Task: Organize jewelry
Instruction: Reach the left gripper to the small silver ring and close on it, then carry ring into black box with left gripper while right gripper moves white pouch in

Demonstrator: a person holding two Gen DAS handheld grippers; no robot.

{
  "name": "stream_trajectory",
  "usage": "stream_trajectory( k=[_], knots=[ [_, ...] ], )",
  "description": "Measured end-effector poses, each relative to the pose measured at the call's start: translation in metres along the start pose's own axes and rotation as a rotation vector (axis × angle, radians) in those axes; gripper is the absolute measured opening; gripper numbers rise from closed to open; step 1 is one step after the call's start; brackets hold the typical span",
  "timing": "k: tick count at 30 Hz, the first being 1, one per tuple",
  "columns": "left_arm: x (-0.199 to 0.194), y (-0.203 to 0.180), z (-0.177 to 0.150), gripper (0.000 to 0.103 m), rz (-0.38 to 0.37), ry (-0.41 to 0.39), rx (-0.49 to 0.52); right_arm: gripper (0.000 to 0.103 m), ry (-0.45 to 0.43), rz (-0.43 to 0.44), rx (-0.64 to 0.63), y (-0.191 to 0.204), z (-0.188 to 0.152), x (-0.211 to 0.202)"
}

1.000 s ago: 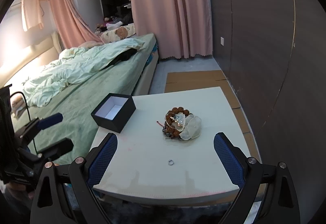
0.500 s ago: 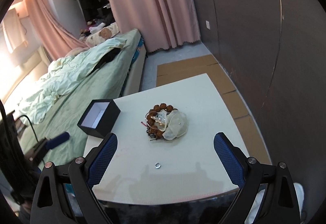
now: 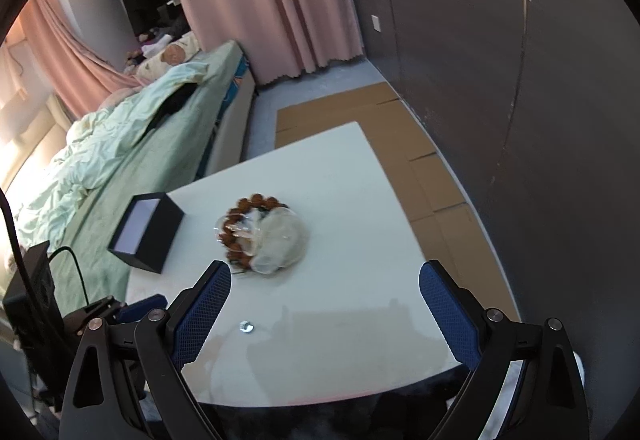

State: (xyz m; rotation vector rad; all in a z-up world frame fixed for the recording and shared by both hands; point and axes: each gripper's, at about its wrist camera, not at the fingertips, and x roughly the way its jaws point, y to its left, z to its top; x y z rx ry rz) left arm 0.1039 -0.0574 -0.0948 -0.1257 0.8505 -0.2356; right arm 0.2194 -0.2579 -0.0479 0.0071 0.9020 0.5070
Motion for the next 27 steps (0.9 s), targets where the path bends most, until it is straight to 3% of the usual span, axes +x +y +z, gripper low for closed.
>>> stream_trajectory(
  k=[10,12,16,17,20,27],
  knots=[
    [0.044,-0.004,-0.002,0.042,-0.016,0.074,-0.009,0.090,0.044,-0.018,0.015,-0.027,0.003,0.014],
    [0.052,-0.005,-0.002,0.035,-0.012,0.092,-0.001,0.089,0.054,-0.029,0.010,-0.028,0.004,0.018],
    [0.064,-0.009,-0.005,0.031,-0.001,0.121,0.024,0.089,0.061,-0.035,0.002,-0.031,0.005,0.022],
    [0.065,-0.010,-0.006,0.024,0.015,0.126,0.033,0.089,0.063,-0.033,0.001,-0.031,0.006,0.023],
    [0.064,-0.008,-0.005,0.013,0.045,0.126,0.036,0.089,0.068,-0.027,0.002,-0.031,0.007,0.026],
    [0.054,0.002,0.005,0.013,0.043,0.082,-0.011,0.076,0.096,0.028,0.005,-0.017,0.010,0.040]
  ],
)
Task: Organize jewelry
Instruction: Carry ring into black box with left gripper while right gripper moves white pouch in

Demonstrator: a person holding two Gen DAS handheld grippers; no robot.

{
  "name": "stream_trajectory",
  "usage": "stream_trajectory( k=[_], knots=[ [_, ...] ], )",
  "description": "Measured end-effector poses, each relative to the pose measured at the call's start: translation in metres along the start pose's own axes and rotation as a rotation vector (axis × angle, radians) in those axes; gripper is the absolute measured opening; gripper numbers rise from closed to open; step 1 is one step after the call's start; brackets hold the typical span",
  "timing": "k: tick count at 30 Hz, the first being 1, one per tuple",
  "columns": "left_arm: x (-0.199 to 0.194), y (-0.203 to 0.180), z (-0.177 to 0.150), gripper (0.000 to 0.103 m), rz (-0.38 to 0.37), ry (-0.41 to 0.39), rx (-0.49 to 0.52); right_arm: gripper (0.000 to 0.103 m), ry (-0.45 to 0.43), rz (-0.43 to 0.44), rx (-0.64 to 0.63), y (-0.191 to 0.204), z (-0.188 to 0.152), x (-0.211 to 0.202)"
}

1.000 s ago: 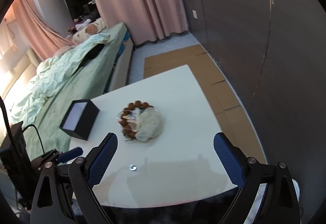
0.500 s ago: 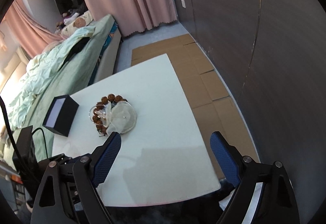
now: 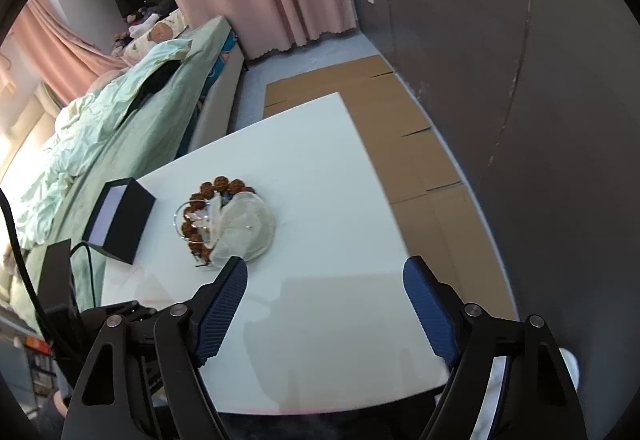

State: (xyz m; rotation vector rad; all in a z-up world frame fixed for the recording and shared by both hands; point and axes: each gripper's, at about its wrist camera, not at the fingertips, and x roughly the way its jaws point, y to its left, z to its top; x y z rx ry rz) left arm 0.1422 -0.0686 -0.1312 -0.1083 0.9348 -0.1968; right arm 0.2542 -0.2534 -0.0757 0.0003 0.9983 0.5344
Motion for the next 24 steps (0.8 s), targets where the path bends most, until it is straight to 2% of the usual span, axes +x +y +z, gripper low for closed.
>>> stream_trajectory(
  k=[5,12,21,24],
  knots=[
    [-0.015,0.011,0.008,0.013,0.005,-0.047,-0.032,0.065,0.024,0.068,0.027,0.012,0.002,0.012],
    [-0.032,0.031,0.020,0.013,0.017,-0.111,-0.089,0.064,0.034,0.190,0.118,0.026,0.010,0.030],
    [-0.058,0.062,0.034,0.013,0.038,-0.185,-0.168,0.064,0.055,0.154,0.171,0.043,0.024,0.067],
    [-0.067,0.073,0.037,0.013,0.071,-0.212,-0.191,0.064,0.071,0.140,0.193,0.044,0.028,0.080]
  ],
)
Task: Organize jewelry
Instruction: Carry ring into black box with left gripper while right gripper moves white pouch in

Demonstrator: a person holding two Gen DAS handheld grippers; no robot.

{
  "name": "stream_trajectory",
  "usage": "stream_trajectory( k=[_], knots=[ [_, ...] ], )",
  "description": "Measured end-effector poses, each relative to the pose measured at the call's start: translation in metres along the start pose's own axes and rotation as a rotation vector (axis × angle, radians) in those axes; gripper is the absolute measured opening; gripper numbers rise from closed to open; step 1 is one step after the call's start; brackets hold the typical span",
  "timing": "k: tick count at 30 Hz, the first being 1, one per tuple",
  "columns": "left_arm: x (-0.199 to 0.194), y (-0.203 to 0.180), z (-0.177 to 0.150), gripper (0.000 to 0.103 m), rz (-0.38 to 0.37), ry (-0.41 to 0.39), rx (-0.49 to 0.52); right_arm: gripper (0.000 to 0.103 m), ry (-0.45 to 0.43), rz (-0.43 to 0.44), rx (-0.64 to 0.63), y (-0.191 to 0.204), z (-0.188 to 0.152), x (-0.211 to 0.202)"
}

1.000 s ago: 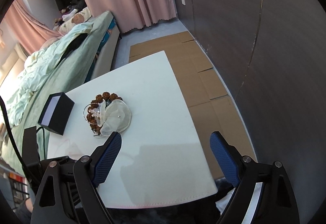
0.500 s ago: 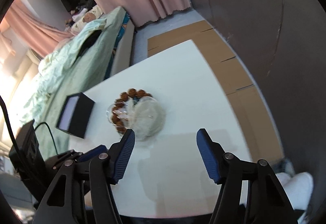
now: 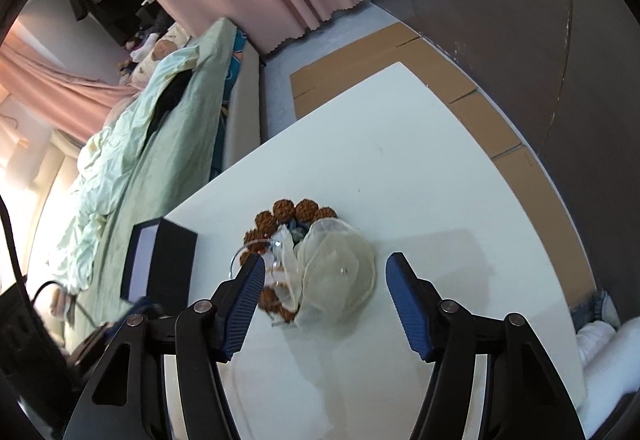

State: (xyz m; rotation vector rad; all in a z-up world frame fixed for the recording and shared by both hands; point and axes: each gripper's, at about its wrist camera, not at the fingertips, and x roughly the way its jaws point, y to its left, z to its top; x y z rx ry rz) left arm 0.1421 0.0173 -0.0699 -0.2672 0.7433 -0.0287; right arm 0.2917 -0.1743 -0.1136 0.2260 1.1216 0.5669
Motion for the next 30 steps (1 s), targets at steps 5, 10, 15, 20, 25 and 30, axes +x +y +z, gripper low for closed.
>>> stream_trajectory(
  k=[5,10,15,20,25,30],
  knots=[
    [-0.008,0.024,0.009,0.013,0.034,-0.030,-0.042,0.048,0.030,-0.044,0.031,-0.002,0.001,0.017],
    [-0.012,0.043,0.013,0.013,0.064,-0.038,-0.080,0.004,0.049,-0.026,0.038,0.000,-0.002,0.022],
    [-0.013,0.063,0.010,0.014,0.099,-0.028,-0.119,0.003,-0.055,0.025,-0.012,0.013,-0.002,-0.005],
    [-0.015,0.076,0.009,0.014,0.138,-0.031,-0.148,0.003,-0.117,0.085,-0.021,0.020,-0.006,-0.026],
    [-0.016,0.090,0.009,0.014,0.148,-0.026,-0.202,0.003,-0.179,0.133,-0.024,0.028,-0.010,-0.043],
    [-0.020,0.106,0.007,0.015,0.124,-0.007,-0.275,0.003,-0.220,0.184,-0.036,0.039,-0.015,-0.054]
  ],
)
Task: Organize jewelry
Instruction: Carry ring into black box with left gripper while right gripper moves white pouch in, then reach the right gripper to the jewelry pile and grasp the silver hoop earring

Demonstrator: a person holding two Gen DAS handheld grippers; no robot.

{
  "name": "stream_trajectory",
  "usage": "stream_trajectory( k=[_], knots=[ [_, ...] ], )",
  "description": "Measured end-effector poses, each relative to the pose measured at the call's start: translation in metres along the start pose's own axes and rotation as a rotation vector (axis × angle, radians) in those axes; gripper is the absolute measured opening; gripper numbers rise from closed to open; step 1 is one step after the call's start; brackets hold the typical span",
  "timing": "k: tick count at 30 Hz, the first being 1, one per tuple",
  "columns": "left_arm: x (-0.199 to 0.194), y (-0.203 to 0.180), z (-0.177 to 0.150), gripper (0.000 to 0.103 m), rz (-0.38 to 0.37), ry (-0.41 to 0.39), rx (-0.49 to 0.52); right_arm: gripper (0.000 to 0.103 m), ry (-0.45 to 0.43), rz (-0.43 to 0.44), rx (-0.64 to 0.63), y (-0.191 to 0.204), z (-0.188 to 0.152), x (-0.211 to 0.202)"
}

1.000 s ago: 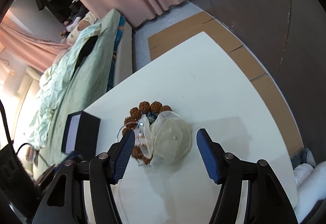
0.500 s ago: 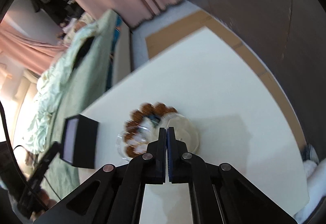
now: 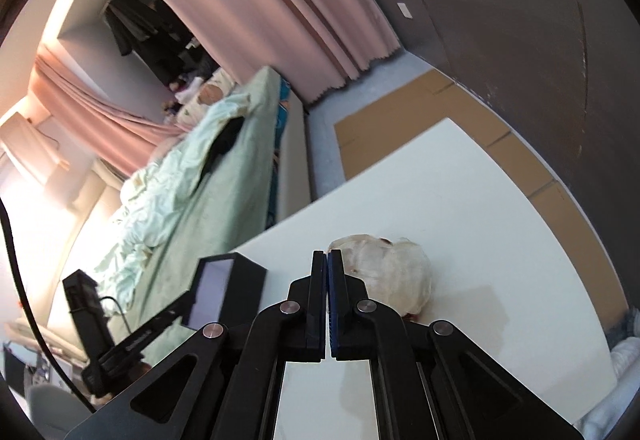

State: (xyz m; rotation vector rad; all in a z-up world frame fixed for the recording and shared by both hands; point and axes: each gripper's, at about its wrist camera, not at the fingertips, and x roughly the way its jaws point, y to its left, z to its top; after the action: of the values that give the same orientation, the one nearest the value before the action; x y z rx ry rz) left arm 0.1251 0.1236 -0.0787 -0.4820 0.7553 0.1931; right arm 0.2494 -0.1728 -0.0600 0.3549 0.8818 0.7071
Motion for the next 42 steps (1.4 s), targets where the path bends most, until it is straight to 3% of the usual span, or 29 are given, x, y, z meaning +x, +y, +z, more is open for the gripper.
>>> stream_trajectory(
  k=[2,4,6,8,19,22,27,34,35,36,38,42],
  knots=[
    [-0.003,0.002,0.000,0.018,-0.007,0.000,-0.012,0.003,-0.010,0.022,-0.004,0.007,0.000,-0.002],
    [-0.008,0.005,-0.001,0.032,-0.010,-0.003,-0.017,0.003,-0.024,0.049,-0.007,0.014,0.001,-0.003],
    [-0.015,0.007,0.000,0.061,-0.018,-0.023,-0.022,0.003,-0.044,0.079,-0.016,0.024,0.002,-0.006],
    [-0.024,0.008,0.001,0.071,-0.022,-0.052,-0.029,0.003,-0.054,0.095,-0.034,0.036,0.003,-0.008],
    [-0.055,0.028,0.011,0.075,-0.049,-0.116,-0.089,0.003,-0.022,0.187,-0.167,0.118,0.006,0.017],
    [-0.064,0.039,0.014,0.084,-0.052,-0.144,-0.131,0.002,-0.010,0.210,-0.194,0.134,0.007,0.028],
    [-0.074,0.058,0.017,0.096,-0.084,-0.174,-0.202,0.003,0.020,0.264,-0.205,0.152,0.000,0.052],
    [-0.073,0.073,0.020,0.096,-0.078,-0.183,-0.267,0.003,0.078,0.333,-0.179,0.158,-0.012,0.088],
    [-0.073,0.074,0.020,0.096,-0.080,-0.185,-0.271,0.010,0.103,0.327,-0.172,0.157,-0.014,0.094],
    [-0.072,0.074,0.021,0.097,-0.081,-0.186,-0.274,0.035,0.145,0.309,-0.153,0.154,-0.015,0.101],
    [-0.071,0.074,0.021,0.097,-0.078,-0.184,-0.275,0.076,0.164,0.270,-0.124,0.146,-0.016,0.104],
    [-0.066,0.067,0.020,0.097,-0.087,-0.170,-0.259,0.077,0.121,0.233,-0.130,0.129,-0.012,0.086]
  ],
)
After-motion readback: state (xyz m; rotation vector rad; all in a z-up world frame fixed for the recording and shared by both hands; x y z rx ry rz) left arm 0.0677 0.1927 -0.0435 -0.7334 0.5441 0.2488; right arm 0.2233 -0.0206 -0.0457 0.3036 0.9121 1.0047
